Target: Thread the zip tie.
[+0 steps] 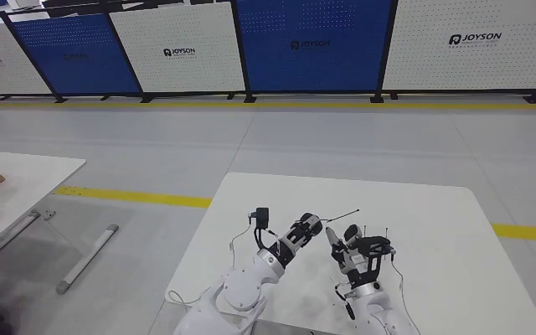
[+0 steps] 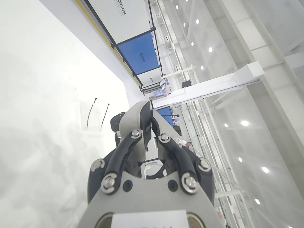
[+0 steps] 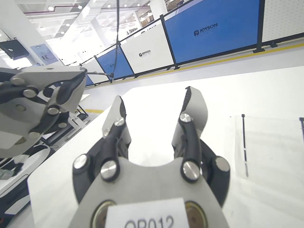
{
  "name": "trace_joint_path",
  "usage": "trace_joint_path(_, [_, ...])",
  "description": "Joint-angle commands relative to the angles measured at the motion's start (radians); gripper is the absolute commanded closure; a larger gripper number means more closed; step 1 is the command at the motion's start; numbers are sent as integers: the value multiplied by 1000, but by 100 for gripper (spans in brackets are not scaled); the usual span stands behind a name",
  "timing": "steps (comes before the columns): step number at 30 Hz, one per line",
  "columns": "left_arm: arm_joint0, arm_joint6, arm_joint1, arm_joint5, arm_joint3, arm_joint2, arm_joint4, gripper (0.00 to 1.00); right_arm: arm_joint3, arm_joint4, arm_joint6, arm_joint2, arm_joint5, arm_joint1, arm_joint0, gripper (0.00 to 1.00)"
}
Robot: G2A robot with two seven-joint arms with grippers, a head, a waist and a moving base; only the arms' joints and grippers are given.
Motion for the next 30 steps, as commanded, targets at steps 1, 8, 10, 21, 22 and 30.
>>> trace_joint_path(1, [-2, 1, -1, 1, 2, 3, 2, 100, -2, 7, 7, 1, -6, 1, 1, 53])
trace_joint_path(8, [-8, -3, -2, 4, 5, 12, 10, 100, -11, 40, 33, 1, -45, 4, 7, 55])
trace_joint_path(10, [-9, -10, -2, 4, 8, 14, 12, 100, -13, 41, 31, 1, -46, 4, 8, 56])
trace_joint_path(21, [-10, -26, -1, 13, 17, 24, 29, 100, -4, 47, 12, -7, -47, 5, 16, 62])
trace_joint_path(22, [-12, -27, -1, 14, 19, 25, 28, 100, -4, 47, 12, -8, -46, 6, 16, 62])
trace_joint_path(30, [-17, -26, -1, 23, 22, 28, 37, 100, 2, 48, 9, -12, -49, 7, 20, 71])
